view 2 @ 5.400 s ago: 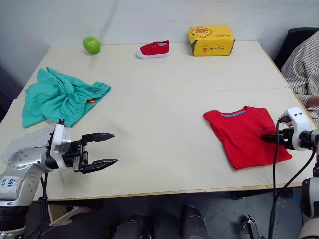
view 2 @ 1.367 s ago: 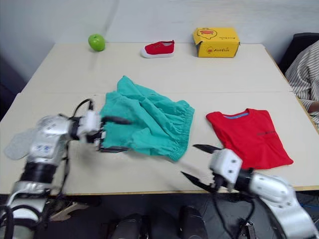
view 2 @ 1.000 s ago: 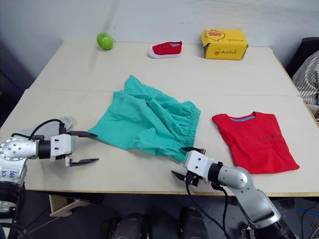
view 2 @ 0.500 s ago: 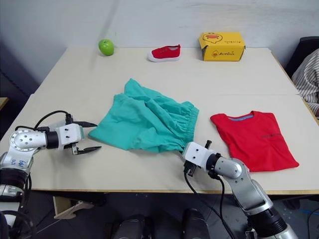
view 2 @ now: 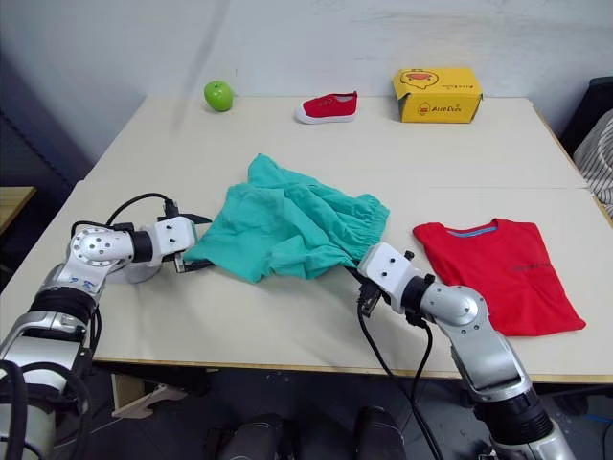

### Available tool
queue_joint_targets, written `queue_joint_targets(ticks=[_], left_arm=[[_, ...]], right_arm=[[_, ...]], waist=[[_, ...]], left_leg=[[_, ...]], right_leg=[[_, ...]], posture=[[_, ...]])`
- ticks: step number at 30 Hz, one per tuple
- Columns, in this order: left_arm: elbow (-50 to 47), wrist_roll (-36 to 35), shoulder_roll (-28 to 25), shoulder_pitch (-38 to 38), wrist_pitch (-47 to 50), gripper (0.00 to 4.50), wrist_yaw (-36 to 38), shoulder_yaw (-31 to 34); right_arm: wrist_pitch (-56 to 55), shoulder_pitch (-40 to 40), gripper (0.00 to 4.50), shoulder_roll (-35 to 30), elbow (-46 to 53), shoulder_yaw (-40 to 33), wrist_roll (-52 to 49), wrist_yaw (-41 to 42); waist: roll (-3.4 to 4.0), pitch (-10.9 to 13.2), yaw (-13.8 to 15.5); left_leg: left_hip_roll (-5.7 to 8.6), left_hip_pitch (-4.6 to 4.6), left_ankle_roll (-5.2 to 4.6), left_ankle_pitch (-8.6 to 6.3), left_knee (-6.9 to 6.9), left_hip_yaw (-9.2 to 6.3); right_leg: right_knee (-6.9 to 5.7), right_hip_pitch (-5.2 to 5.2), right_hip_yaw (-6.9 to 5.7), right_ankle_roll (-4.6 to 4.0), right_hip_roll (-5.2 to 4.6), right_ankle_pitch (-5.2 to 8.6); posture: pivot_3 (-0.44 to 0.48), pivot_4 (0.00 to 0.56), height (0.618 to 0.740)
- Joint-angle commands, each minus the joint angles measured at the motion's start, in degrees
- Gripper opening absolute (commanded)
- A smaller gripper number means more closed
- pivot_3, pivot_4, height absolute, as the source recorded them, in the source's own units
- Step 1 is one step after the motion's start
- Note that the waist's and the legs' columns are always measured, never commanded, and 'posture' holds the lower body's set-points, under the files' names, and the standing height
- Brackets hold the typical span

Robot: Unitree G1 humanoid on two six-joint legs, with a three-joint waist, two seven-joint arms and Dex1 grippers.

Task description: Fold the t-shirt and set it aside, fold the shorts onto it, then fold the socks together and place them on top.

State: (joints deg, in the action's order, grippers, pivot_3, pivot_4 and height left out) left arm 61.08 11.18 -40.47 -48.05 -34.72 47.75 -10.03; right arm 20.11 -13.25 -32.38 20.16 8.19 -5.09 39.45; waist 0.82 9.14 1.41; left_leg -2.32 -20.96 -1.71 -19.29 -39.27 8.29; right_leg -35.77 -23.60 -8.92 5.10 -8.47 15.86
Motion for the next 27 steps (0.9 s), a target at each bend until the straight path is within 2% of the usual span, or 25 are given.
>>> queue_joint_targets(ticks=[1,10,14,17,21,24,27], left_arm=[[5.87,5.77,2.16,1.96,0.9,3.23,-1.53,-4.59],[7.77,0.6,3.33,1.87,2.14,0.14,3.93,-0.77],[6.03,-6.32,2.68,2.72,5.04,0.06,12.25,4.35],[0.35,-11.53,0.06,5.75,5.36,0.06,20.26,7.39],[-14.47,-21.75,-3.7,13.95,12.41,0.06,31.55,11.71],[-28.78,-26.96,-7.76,23.19,16.28,0.06,35.3,14.26],[-42.83,-31.89,-10.48,33.3,22.82,0.06,34.73,17.35]], right_arm=[[-0.62,-0.67,0.0,-0.61,2.15,-2.32,-1.36,0.43],[-1.75,0.48,0.0,-1.34,2.0,-3.84,-2.34,1.5],[-5.78,1.21,0.0,-2.64,-0.34,-4.86,-2.86,3.55],[-10.2,1.76,0.0,-4.87,-2.85,-6.04,-3.68,6.68],[-16.19,1.69,0.0,-7.35,-7.65,-7.6,-3.93,9.48],[-22.49,2.27,0.0,-8.85,-10.98,-7.34,-4.36,13.77],[-27.37,2.2,0.0,-9.16,-13.59,-6.67,-5.09,17.21]], waist=[[-0.01,-0.01,0.0],[-0.03,0.0,-0.12],[-0.11,0.04,-0.64],[-0.28,0.15,-1.71],[-0.56,0.36,-3.31],[-0.98,0.74,-3.99],[-1.23,1.08,-4.27]], left_leg=[[0.01,0.0,-0.02,-0.01,0.0,-0.01],[0.0,-0.01,-0.05,-0.01,0.0,-0.02],[-0.03,-0.09,-0.09,-0.04,0.0,-0.03],[-0.04,-0.15,0.04,0.03,0.09,-0.01],[-0.05,-0.26,0.04,-0.08,0.16,0.06],[-0.08,-0.27,0.05,-0.18,0.18,0.14],[-0.22,-0.28,0.1,-0.2,0.17,0.13]], right_leg=[[0.0,0.01,-0.01,0.0,-0.01,0.0],[0.01,0.01,-0.03,0.01,-0.02,-0.01],[0.02,-0.06,-0.06,0.01,0.0,-0.01],[0.04,-0.08,-0.09,0.02,0.04,-0.01],[0.11,-0.14,-0.14,0.03,0.1,-0.01],[0.21,-0.17,-0.14,0.05,0.11,-0.01],[0.27,-0.16,-0.14,0.05,0.18,-0.01]], posture=[[0.0,0.15,0.74],[0.0,0.15,0.74],[0.0,0.15,0.74],[0.0,0.15,0.74],[0.0,0.15,0.74],[0.0,0.15,0.74],[0.0,0.15,0.74]])
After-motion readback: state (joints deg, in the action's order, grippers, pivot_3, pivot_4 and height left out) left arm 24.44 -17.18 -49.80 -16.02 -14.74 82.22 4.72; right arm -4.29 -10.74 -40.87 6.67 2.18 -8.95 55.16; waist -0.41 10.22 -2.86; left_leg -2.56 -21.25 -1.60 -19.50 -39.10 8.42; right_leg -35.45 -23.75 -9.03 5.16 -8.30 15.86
